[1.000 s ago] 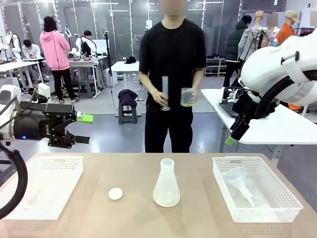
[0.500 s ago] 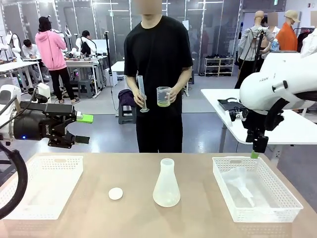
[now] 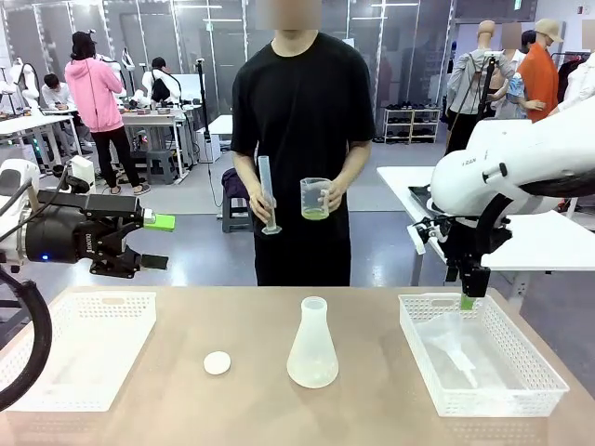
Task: Prepare the solutions needed for the experiment.
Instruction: Pick up the Plastic Funnel and insert it into the Big flask.
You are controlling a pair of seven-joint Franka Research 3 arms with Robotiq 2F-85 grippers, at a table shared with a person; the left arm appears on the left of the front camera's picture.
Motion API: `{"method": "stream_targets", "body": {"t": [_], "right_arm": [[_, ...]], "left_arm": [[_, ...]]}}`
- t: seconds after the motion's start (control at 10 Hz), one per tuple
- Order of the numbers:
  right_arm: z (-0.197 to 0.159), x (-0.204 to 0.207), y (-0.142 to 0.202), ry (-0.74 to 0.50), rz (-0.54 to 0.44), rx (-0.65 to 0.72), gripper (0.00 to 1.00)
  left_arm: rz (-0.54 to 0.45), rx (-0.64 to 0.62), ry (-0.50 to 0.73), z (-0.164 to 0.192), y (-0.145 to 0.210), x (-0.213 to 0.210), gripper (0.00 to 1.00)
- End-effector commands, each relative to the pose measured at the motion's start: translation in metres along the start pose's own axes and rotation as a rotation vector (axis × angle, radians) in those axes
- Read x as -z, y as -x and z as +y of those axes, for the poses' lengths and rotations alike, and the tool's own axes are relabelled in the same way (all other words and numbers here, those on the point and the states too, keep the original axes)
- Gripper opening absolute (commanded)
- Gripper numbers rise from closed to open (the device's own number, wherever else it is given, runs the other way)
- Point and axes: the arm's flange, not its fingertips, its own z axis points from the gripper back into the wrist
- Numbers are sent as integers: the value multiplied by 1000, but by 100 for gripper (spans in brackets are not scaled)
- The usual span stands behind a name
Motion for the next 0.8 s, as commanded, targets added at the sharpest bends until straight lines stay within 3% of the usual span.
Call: {"method": "stream_targets", "body": {"t": [0.0, 0.7], "right_arm": [[-12, 9, -3, -62, -17, -45, 100], [-13, 52, -20, -203, 15, -104, 100]], "left_arm": [[-1, -14, -8, -3, 0, 0, 100], [-1, -14, -8, -3, 0, 0, 100]]}}
